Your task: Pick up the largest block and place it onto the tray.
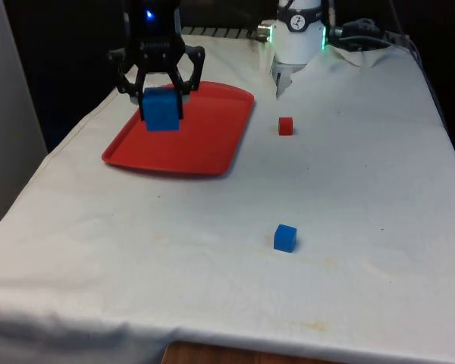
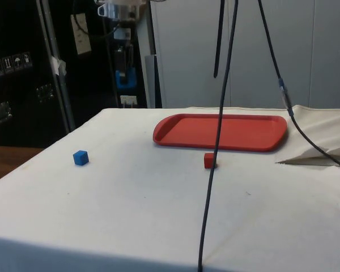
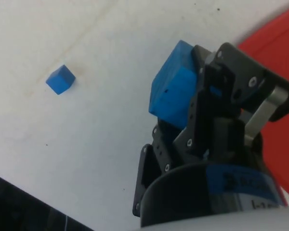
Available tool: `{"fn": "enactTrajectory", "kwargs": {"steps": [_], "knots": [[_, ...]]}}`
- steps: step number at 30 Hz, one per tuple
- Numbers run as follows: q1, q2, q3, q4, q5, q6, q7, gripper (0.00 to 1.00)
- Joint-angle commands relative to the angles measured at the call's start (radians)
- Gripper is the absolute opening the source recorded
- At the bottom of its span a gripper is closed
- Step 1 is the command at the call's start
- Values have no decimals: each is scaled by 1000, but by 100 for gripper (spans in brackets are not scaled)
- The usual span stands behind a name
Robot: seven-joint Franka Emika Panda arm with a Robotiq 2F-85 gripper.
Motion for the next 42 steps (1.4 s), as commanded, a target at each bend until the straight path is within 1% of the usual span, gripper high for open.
{"fn": "enactTrajectory", "kwargs": {"steps": [1,2,3,7,8,9,10,11,14,17,18,19,22,25,26,27,31,34,35,36,39,42], "knots": [[22,-15,-17,-32,-8,7,-15,0],[3,-2,-4,-4,0,-1,-4,0],[26,-17,-21,-37,-8,6,-20,0],[39,-28,-35,-61,-9,6,-41,0],[45,-34,-40,-72,-9,6,-50,0],[48,-36,-43,-77,-9,7,-55,0],[26,-22,-27,-45,0,-1,-42,0],[50,-39,-46,-82,-9,7,-60,0],[59,-47,-56,-101,-9,7,-80,0],[65,-53,-62,-114,-8,7,-95,0],[45,-40,-47,-84,0,-2,-83,0],[67,-55,-64,-119,-8,7,-100,0],[71,-62,-69,-133,-8,8,-117,0],[78,-69,-78,-151,-8,7,-139,0],[56,-55,-60,-118,0,-2,-122,0],[80,-71,-80,-156,-8,7,-144,0],[88,-81,-90,-177,-9,7,-170,0],[91,-88,-96,-190,-10,7,-186,0],[69,-74,-77,-158,0,-2,-171,0],[92,-91,-97,-194,-10,7,-191,0],[98,-98,-106,-209,-10,6,-212,0],[100,-103,-111,-220,-9,7,-229,0]]}}
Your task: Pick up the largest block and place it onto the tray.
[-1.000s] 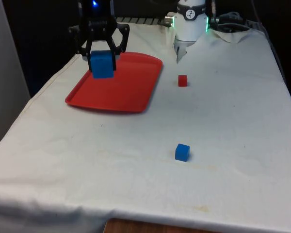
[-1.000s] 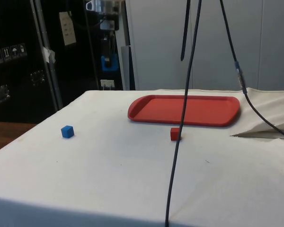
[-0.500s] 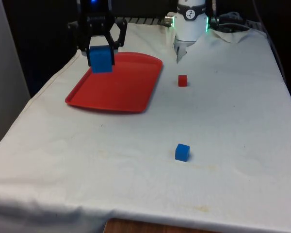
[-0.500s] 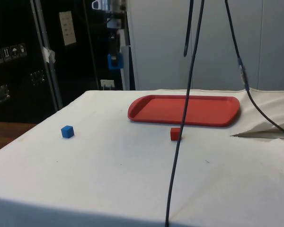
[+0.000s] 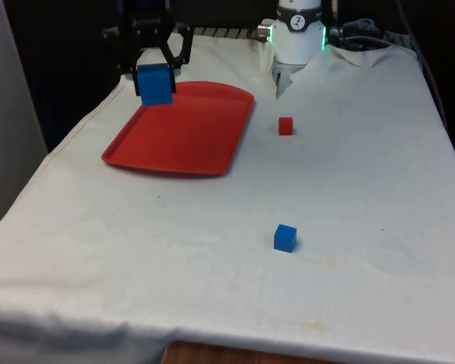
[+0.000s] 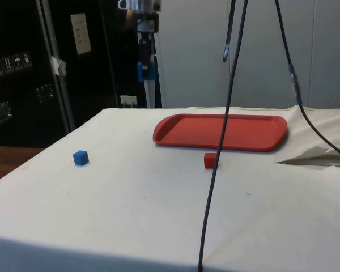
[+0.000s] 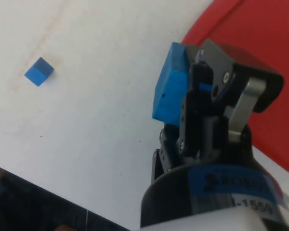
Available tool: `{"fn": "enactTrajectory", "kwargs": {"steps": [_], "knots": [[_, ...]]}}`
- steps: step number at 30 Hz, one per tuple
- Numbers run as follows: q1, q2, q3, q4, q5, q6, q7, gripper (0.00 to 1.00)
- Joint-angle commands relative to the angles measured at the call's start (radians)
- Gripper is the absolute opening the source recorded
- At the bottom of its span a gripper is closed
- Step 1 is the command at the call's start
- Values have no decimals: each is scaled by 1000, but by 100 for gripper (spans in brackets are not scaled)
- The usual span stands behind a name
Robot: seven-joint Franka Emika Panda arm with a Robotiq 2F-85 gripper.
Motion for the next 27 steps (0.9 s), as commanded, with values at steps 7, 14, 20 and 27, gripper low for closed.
{"fn": "enactTrajectory", "kwargs": {"steps": [7,14,20,27], "knots": [[27,-24,-29,-57,-9,9,-52,0],[33,-33,-44,-84,-8,8,-93,0],[35,-41,-54,-109,-8,8,-133,0],[35,-47,-63,-129,-7,8,-169,0]]}}
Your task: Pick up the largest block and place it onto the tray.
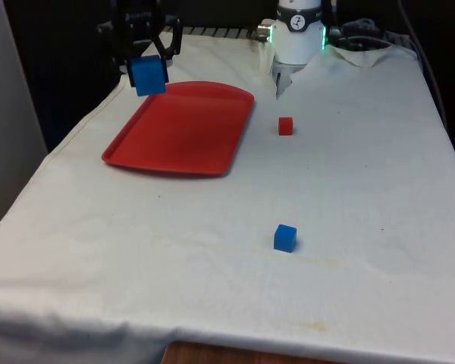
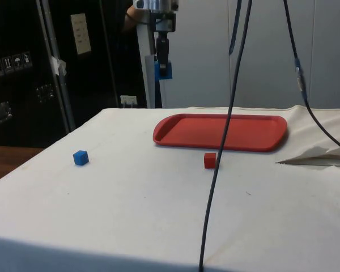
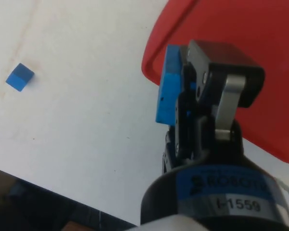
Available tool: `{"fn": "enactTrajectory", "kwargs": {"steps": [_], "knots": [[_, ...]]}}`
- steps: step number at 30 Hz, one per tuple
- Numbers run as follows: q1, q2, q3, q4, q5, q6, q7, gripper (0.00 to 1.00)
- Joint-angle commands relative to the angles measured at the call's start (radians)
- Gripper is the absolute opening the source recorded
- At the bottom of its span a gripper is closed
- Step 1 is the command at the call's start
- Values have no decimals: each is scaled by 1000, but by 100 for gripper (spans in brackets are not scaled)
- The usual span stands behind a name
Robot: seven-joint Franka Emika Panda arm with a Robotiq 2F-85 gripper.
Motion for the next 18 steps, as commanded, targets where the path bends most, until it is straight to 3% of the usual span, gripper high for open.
{"fn": "enactTrajectory", "kwargs": {"steps": [1,2,3,4,11,12,13,18], "knots": [[18,-11,-18,-27,-8,8,-18,0],[18,-13,-21,-35,-8,8,-31,0],[0,-4,-5,-13,0,0,-20,0],[18,-13,-23,-38,-8,8,-37,0],[17,-15,-40,-66,-7,4,-88,0],[1,-7,-26,-49,0,-2,-82,0],[17,-15,-42,-70,-7,4,-95,0],[17,-14,-57,-92,-7,0,-136,0]]}}
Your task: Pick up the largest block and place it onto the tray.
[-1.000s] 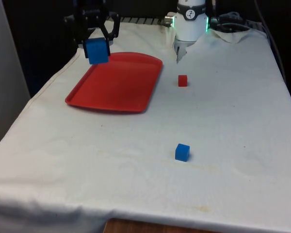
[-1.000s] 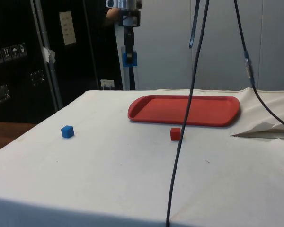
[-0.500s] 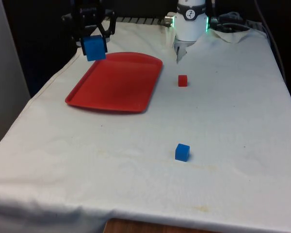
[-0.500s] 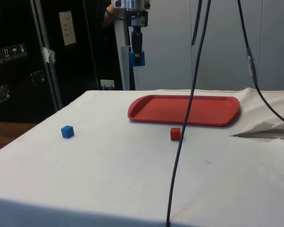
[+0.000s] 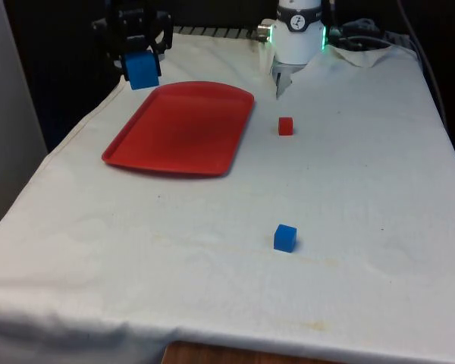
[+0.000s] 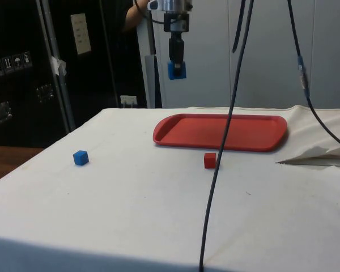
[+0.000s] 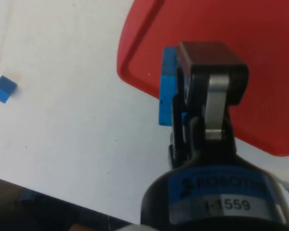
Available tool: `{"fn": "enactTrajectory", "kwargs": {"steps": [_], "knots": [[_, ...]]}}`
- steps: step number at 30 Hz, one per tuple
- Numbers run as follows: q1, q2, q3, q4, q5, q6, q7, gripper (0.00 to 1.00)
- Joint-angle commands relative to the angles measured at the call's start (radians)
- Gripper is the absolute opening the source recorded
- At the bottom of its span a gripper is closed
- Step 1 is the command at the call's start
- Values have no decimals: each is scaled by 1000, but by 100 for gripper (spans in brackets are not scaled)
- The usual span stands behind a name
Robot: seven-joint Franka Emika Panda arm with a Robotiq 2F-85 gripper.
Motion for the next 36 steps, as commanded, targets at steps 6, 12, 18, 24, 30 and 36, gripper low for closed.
{"fn": "enactTrajectory", "kwargs": {"steps": [6,12,18,24,30,36], "knots": [[16,-5,-26,-33,-6,1,-39,0],[13,-2,-38,-60,-6,-5,-88,0],[9,2,-35,-82,-4,-3,-124,0],[3,10,-26,-101,0,-1,-153,0],[-4,21,-8,-117,6,5,-177,0],[7,26,14,-143,15,30,-195,0]]}}
